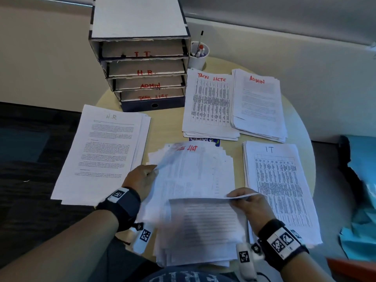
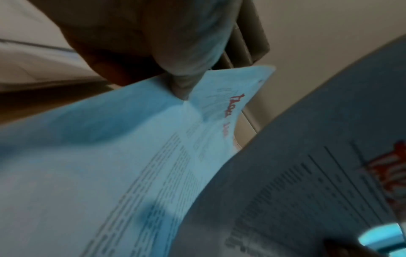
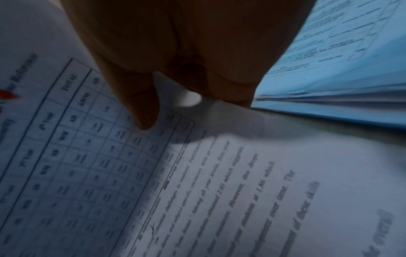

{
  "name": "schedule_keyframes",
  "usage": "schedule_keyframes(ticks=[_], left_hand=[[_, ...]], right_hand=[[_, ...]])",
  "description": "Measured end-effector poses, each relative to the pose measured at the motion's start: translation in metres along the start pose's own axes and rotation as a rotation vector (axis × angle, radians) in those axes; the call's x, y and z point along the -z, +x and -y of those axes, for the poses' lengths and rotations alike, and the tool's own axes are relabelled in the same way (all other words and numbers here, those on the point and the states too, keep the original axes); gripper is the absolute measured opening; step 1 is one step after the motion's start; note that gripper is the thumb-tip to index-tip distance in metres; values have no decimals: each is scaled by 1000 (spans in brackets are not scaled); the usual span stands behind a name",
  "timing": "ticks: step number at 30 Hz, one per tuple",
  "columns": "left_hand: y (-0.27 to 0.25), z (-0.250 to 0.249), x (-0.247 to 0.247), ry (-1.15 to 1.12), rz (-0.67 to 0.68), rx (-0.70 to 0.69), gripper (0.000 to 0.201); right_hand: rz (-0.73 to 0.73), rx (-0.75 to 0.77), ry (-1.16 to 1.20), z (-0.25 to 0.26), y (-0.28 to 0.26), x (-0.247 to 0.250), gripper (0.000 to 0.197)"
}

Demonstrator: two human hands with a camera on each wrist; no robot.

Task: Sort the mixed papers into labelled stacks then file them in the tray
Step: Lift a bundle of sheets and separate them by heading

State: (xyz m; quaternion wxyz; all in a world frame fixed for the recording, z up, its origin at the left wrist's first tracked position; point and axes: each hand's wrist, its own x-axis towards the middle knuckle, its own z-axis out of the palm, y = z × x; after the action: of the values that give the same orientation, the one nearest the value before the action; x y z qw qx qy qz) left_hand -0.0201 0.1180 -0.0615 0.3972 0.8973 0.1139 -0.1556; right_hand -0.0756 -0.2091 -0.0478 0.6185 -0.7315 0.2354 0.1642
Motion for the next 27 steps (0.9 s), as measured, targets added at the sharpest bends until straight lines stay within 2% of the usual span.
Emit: schedule_keyframes(ticks=[1, 5, 7, 9, 12, 13, 14, 16, 18, 19, 22, 25, 27], left_hand=[[-4, -1, 3, -14, -12, -7, 22], [-10, 2, 9, 71, -59, -24, 28], [-11, 3, 9, 136, -62, -36, 19], [-13, 7, 10, 194, -90, -117, 23], [-13, 13, 11, 105, -235, -198, 18], [-15, 11, 12, 42, -234, -199, 16], [-18, 8, 14, -45, -192, -192, 14], [-27, -4, 18, -314, -37, -139, 22], [-38, -15, 20, -517, 150, -70, 27], [-40, -18, 20, -537, 217, -56, 24], [-43, -19, 19, -523, 313, -28, 10], [-39, -13, 15, -560, 378, 38, 18], [-34, -10, 11, -484, 367, 71, 19]], right_hand=[[16, 6, 3, 2, -1, -1, 14], [48, -27, 46, 14, -6, -5, 9], [64, -28, 49, 16, -7, -7, 16], [75, -38, 46, 17, -8, -10, 21], [95, -59, 43, 16, -9, -11, 24], [109, -65, 48, 14, -9, -10, 30], [120, -74, 56, 13, -8, -10, 39], [145, -57, 95, 11, -5, -10, 62], [147, -10, 124, 14, -5, -10, 72], [150, -1, 147, 16, -6, -11, 69], [112, 18, 150, 29, -14, -14, 38], [17, 44, 22, 29, -11, -14, 19], [-3, 45, -71, 25, -7, -14, 14]])
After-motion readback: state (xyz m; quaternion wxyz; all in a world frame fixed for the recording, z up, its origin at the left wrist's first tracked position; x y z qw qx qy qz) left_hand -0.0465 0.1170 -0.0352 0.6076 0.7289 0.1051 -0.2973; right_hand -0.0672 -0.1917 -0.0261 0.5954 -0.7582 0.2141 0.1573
